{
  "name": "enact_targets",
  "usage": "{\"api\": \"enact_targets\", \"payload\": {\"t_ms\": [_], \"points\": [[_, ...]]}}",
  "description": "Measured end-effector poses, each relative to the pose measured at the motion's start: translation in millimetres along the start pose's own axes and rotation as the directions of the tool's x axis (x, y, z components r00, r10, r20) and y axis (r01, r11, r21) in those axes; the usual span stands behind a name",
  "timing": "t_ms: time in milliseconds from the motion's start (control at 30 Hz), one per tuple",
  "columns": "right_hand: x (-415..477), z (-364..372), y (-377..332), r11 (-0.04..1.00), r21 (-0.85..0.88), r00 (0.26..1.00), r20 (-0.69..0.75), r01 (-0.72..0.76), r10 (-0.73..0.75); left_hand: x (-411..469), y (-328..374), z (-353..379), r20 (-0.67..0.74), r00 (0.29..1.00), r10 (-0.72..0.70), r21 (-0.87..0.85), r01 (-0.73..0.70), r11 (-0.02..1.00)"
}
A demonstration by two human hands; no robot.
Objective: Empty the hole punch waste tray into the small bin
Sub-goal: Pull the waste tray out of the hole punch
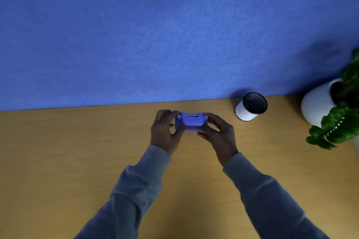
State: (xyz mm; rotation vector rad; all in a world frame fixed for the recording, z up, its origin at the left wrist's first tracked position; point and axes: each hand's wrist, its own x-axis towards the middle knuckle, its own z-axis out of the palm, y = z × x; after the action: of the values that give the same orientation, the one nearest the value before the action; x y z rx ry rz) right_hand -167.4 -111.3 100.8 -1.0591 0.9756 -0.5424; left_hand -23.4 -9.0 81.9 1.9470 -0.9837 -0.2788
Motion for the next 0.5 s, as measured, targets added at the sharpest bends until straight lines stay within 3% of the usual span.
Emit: {"api": "enact_targets", "payload": {"t_ms": [133,300,500], "points": [[-12.9,0.0,-3.5,0.999,-0.006,0.999,0.016,0.033,-0.033,-16.1,8.2,-5.2,0.003,0.997,-0.083,-0.157,0.082,0.984],[-24.5,-3.9,-19.1,0.996,-0.054,0.995,0.066,0.073,-0.07,-28.8,27.2,-20.0,0.098,0.947,-0.306,-0.34,0.321,0.884],[-29.3,-19.2,-52.9,0.983,-0.139,0.969,0.232,0.118,-0.084,-38.1,45.2,-52.5,0.317,0.89,-0.328,-0.535,0.454,0.713]]}}
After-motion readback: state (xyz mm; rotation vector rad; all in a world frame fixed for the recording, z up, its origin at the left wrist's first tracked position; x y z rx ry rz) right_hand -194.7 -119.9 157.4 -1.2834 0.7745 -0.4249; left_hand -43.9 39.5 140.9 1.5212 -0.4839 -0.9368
